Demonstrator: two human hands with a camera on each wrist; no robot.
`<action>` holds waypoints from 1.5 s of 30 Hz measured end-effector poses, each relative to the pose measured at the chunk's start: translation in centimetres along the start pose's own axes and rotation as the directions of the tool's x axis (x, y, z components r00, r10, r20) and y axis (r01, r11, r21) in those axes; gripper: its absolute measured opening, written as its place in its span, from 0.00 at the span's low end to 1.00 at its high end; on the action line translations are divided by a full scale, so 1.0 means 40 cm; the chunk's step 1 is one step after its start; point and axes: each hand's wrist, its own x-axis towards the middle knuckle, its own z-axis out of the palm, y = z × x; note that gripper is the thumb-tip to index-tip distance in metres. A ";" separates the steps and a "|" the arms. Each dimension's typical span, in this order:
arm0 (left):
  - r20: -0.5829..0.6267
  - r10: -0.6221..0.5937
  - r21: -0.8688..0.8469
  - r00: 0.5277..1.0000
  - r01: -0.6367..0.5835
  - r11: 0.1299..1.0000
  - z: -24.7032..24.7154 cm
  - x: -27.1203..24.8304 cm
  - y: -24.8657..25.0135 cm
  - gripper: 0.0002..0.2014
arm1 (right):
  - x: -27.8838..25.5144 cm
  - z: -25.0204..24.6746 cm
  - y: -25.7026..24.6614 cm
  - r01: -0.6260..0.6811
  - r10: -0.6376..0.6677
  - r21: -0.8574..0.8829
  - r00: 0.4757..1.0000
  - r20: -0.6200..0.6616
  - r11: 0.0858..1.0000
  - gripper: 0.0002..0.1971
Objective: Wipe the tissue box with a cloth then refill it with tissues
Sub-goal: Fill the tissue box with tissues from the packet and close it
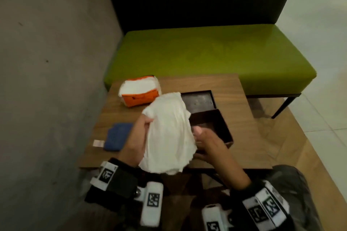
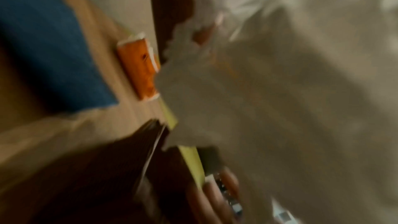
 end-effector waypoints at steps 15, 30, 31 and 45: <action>0.155 0.264 0.356 0.952 -0.303 0.884 0.023 -0.068 -0.192 0.16 | -0.064 -0.020 0.047 -0.075 0.078 0.032 0.989 -0.122 0.997 0.21; 0.182 0.360 0.278 0.915 -0.398 0.874 0.053 -0.084 -0.239 0.12 | -0.072 0.034 0.057 0.193 -0.194 -0.026 0.958 -0.210 0.981 0.26; 0.187 0.360 0.286 0.914 -0.401 0.870 0.050 -0.084 -0.235 0.12 | -0.069 0.030 0.059 0.187 -0.186 -0.017 0.961 -0.204 0.982 0.26; 0.411 0.111 -0.131 0.905 -0.062 0.990 -0.016 -0.100 -0.232 0.48 | -0.043 0.017 0.065 0.202 -0.110 0.181 0.901 -0.420 0.963 0.43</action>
